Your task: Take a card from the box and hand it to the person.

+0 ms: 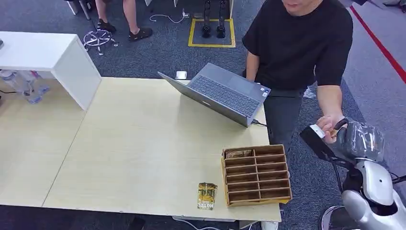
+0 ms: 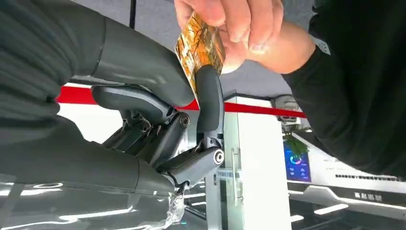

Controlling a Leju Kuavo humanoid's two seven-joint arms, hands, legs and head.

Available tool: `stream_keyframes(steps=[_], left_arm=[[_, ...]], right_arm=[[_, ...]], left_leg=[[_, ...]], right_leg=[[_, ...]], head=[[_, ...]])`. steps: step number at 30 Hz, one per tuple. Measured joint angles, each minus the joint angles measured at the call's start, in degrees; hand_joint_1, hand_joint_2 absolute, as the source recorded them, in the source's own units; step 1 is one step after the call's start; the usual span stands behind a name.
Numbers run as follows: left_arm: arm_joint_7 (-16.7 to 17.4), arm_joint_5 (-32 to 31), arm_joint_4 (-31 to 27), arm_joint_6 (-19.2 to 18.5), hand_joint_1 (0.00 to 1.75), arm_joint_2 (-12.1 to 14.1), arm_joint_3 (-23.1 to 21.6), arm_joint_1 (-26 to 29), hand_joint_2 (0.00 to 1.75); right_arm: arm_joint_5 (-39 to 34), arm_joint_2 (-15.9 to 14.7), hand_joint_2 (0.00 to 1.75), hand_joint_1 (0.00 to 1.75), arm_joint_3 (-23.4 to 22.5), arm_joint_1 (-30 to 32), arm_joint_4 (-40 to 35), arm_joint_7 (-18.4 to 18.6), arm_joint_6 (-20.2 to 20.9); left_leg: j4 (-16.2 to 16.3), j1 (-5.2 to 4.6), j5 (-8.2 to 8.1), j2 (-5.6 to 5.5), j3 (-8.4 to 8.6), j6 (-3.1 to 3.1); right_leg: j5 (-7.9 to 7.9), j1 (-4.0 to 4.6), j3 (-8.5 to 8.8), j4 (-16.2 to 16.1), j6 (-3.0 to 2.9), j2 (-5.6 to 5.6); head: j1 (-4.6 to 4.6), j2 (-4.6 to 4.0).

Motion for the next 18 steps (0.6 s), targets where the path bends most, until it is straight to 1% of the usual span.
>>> stream_keyframes(steps=[1,3,4,5,6,7,8,18], left_arm=[[0.0,0.0,0.0,0.0,0.00,0.0,0.0,0.0,0.00],[0.0,0.0,0.0,-0.1,0.00,0.0,0.0,0.0,0.00],[0.0,0.0,0.0,-0.1,0.00,0.0,0.0,0.0,0.00],[0.0,0.0,0.0,-0.1,0.00,0.0,-0.1,0.0,0.00],[0.0,0.0,0.0,-0.1,0.00,0.0,-0.1,0.0,0.00],[0.0,0.0,0.0,-0.1,0.00,0.0,-0.1,0.0,0.00],[-0.1,0.0,0.0,-0.1,0.00,0.0,-0.1,0.0,0.00],[0.1,0.0,0.0,-0.1,0.00,0.0,-0.1,0.0,0.00]], right_arm=[[0.0,0.2,1.75,1.64,0.0,0.0,0.2,0.0,0.1],[0.0,0.5,1.75,1.62,0.0,0.0,0.5,0.0,0.1],[0.0,0.7,1.75,1.59,0.0,0.1,0.7,0.0,0.2],[0.0,0.8,1.75,1.50,0.0,0.1,1.0,0.0,0.3],[0.0,0.9,1.75,0.91,0.0,0.1,1.2,0.1,0.4],[0.0,1.0,1.75,0.17,0.0,0.2,1.3,0.1,0.5],[0.1,1.1,1.75,0.00,0.1,0.3,1.5,0.1,0.5],[0.3,1.4,1.75,0.00,0.2,1.2,2.5,0.5,0.6]], left_leg=[[0.0,0.00,0.00,0.00,0.00,0.00],[0.0,0.00,0.00,0.00,0.01,0.00],[0.0,0.00,0.00,0.00,0.00,0.00],[0.0,0.00,0.00,0.00,0.01,0.00],[0.0,0.00,0.00,0.00,0.01,0.00],[0.0,0.00,0.00,0.00,0.01,0.00],[0.0,0.00,0.00,0.00,0.01,0.00],[0.0,0.00,0.00,0.00,0.02,0.00]], right_leg=[[0.00,0.00,0.00,0.0,0.00,0.00],[0.00,0.00,-0.01,0.0,0.00,0.01],[0.00,0.00,-0.01,0.0,0.00,0.00],[0.00,0.00,-0.01,0.0,0.00,0.00],[0.00,0.00,-0.01,0.0,0.00,0.00],[0.00,0.00,-0.01,0.0,0.00,0.00],[0.00,0.00,-0.01,0.0,0.00,0.00],[0.00,0.00,0.00,0.0,0.00,0.02]], head=[[-0.02,0.00],[-0.02,0.00],[0.00,0.00],[-0.02,0.00],[0.00,0.00],[-0.02,0.00],[-0.02,0.00],[-0.02,0.00]])
